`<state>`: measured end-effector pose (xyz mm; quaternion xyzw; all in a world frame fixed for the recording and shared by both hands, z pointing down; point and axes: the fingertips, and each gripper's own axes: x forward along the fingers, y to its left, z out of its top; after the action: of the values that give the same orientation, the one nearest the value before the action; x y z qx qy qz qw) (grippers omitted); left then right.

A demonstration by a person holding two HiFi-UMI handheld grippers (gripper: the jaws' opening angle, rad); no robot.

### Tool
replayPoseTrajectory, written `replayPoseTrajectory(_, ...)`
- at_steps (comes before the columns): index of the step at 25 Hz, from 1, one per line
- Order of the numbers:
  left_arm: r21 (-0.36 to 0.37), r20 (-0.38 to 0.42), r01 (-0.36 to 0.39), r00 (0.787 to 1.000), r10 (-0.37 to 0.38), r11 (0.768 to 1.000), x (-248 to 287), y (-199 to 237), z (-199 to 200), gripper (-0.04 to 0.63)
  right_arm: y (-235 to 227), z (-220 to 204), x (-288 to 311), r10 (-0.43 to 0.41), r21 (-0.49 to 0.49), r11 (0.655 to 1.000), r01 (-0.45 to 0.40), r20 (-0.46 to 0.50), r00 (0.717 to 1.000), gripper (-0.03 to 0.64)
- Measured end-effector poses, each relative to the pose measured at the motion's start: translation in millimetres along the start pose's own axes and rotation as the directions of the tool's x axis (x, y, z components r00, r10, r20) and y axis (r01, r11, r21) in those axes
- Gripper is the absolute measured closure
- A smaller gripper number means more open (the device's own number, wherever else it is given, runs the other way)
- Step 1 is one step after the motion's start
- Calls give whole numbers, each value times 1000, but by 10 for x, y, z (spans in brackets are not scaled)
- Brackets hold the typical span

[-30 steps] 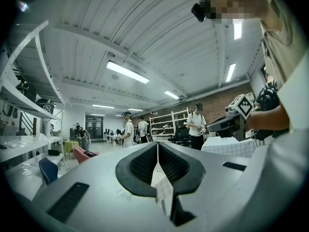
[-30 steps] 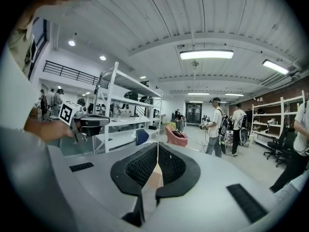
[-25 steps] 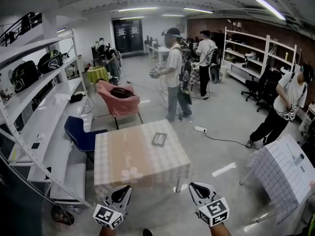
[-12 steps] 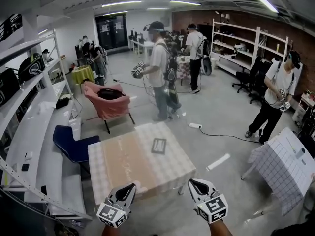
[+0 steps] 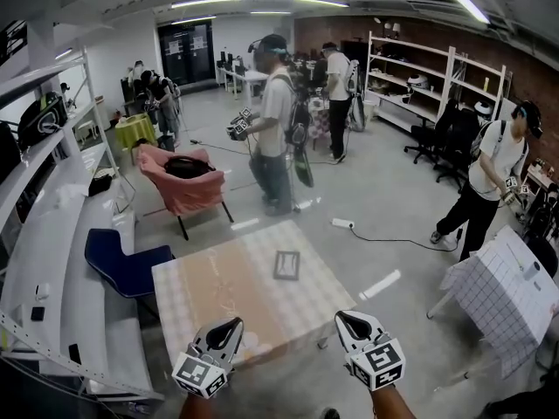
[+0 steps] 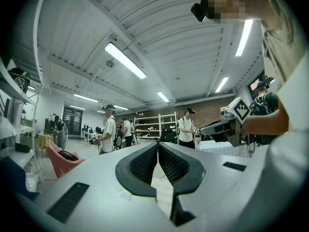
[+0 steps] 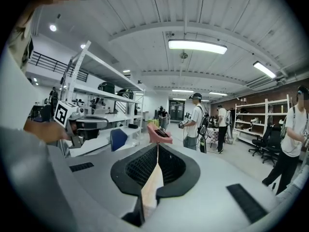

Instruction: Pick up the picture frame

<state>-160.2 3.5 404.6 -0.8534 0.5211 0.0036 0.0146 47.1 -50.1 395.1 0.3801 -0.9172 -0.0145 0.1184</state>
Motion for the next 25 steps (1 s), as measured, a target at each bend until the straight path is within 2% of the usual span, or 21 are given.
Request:
replayPoseTrajectory(14, 5, -12, -32, 999, 32, 999, 371, 457, -119, 577, -305, -67, 680, 13, 8, 1000, -13, 19, 1000, 591)
replayPoseTrajectory(25, -14, -65, -45, 997, 44, 999, 1140, 875, -397, 577, -798, -224, 1510, 54, 46, 997, -54, 6, 999, 591)
